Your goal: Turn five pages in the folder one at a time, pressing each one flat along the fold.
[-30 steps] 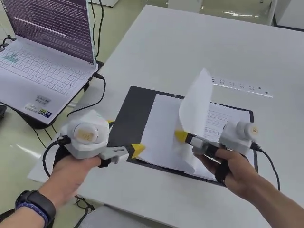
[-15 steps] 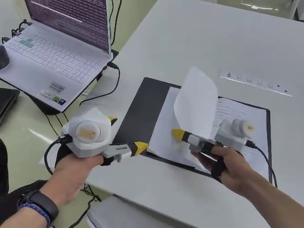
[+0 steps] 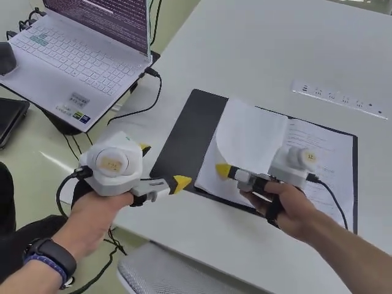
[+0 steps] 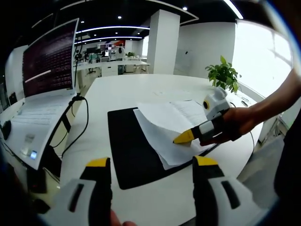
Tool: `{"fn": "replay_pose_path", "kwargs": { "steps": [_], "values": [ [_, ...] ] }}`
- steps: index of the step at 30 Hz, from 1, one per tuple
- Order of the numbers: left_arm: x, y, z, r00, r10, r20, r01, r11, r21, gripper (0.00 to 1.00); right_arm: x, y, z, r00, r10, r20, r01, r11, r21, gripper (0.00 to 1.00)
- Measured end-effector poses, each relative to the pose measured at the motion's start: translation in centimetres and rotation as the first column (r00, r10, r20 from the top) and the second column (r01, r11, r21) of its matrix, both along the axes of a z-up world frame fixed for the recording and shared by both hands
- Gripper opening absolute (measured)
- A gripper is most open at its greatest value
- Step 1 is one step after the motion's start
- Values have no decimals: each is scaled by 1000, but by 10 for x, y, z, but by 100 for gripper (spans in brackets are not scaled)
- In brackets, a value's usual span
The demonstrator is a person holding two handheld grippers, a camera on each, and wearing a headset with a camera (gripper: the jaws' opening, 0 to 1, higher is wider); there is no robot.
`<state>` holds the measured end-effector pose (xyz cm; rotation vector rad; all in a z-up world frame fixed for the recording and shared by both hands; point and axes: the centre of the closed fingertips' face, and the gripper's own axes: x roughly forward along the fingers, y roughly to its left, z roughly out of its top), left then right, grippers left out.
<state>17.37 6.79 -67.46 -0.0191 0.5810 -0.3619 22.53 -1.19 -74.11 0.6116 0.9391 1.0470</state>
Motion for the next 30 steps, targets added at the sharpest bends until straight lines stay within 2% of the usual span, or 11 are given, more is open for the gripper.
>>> {"fn": "replay_pose_path", "kwargs": {
  "steps": [10,16,18,22,25,27,30],
  "values": [
    [4,2,-1,1000,4,5,-4,1000,-11,70,6,3,-21,999,-8,-38,7,999,-33,0],
    [2,1,-1,1000,7,2,-7,1000,-16,70,12,3,-40,997,-25,-75,20,998,-66,0],
    [2,2,-1,1000,11,2,-11,1000,-18,70,12,2,-48,998,-20,-64,14,995,-97,0],
    [-1,3,-5,1000,12,-7,-12,1000,-11,70,12,3,-55,997,-38,-71,30,994,-108,1],
    [-2,3,-6,1000,7,-11,-7,1000,-8,70,11,4,-55,995,-53,-85,44,994,-99,3],
    [-1,3,-5,1000,6,-12,-6,1000,-7,70,11,5,-54,997,-43,-62,37,994,-102,4],
    [0,3,-4,1000,6,-11,-6,1000,-8,70,9,8,-49,997,-37,-65,32,996,-77,11]
  ]
}}
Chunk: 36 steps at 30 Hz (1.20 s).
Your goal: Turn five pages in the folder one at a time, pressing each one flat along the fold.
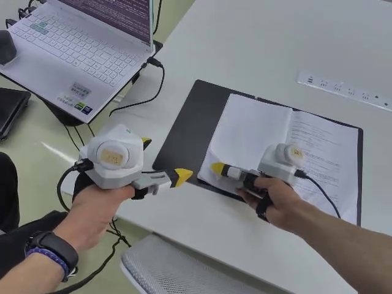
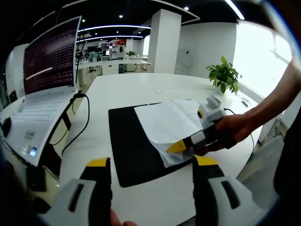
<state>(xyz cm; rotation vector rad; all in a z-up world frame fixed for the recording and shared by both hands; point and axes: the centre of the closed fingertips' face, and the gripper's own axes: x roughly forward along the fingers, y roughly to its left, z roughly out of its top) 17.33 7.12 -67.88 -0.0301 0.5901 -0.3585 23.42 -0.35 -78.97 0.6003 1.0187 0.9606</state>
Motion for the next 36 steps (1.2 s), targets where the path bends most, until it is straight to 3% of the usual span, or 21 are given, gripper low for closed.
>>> {"fn": "replay_pose_path", "kwargs": {
  "steps": [12,22,30,36],
  "values": [
    [-3,-16,-9,999,-42,-25,42,999,-2,70,-10,8,17,1000,18,23,-20,998,61,32],
    [8,-36,-19,996,-78,-39,77,997,-17,67,-14,4,31,1000,1,18,-4,992,124,44],
    [24,-50,-27,995,-91,-47,90,996,-17,61,5,-20,50,995,-61,76,48,987,153,44],
    [41,-68,-25,992,-124,-18,124,992,-16,53,28,-53,70,984,-129,126,107,980,166,42]
  ]
}}
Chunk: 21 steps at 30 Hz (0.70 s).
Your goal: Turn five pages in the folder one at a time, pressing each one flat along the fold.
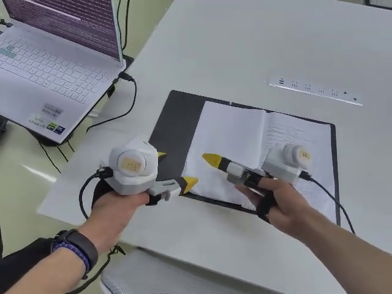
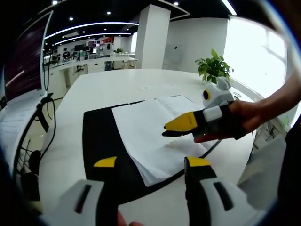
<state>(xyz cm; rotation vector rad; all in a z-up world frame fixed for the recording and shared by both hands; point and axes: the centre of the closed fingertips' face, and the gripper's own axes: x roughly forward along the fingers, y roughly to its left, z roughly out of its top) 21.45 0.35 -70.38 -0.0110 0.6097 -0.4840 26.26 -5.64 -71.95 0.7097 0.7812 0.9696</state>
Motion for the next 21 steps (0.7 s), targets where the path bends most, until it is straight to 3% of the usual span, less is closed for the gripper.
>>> {"fn": "replay_pose_path", "kwargs": {
  "steps": [5,11,21],
  "values": [
    [15,-14,-1,1000,-6,2,6,1000,-25,37,13,-31,4,999,-52,15,52,999,-8,41],
    [24,-23,-15,1000,-16,-14,16,1000,-19,32,21,-60,7,993,-112,22,112,994,-8,40],
    [20,-19,-50,997,-3,-79,4,1000,13,21,11,-67,13,991,-136,19,136,991,-20,39]
  ]
}}
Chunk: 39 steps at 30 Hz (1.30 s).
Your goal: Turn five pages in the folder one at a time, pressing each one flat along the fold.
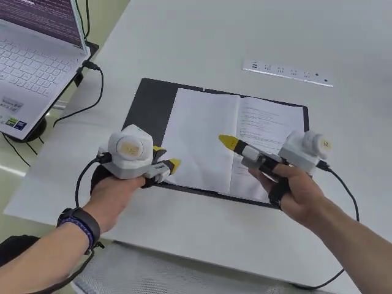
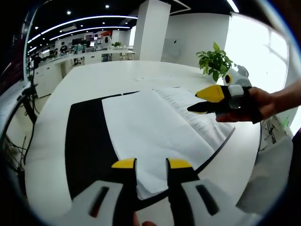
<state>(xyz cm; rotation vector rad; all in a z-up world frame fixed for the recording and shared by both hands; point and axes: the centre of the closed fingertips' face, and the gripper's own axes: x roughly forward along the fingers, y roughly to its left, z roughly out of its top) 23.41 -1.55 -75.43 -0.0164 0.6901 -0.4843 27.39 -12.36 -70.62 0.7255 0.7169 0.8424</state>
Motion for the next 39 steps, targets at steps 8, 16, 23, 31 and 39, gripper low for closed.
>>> {"fn": "replay_pose_path", "kwargs": {
  "steps": [8,16,23,31,39],
  "values": [
    [-11,15,-26,997,44,-63,-43,999,31,4,-3,-4,-4,1000,-8,-24,8,1000,-4,37],
    [-16,23,-35,994,69,-83,-65,997,45,0,-2,-5,-8,999,-20,-36,20,1000,2,34],
    [-18,26,-35,994,73,-76,-68,996,65,0,-4,-5,-11,999,-15,-46,14,1000,-7,33],
    [-22,34,-36,993,86,-75,-81,994,70,0,1,-10,-19,998,-18,-55,17,1000,-23,30],
    [-25,31,-32,995,79,-62,-74,993,90,0,10,-13,-35,999,2,-46,-6,996,-87,23]
  ]
}}
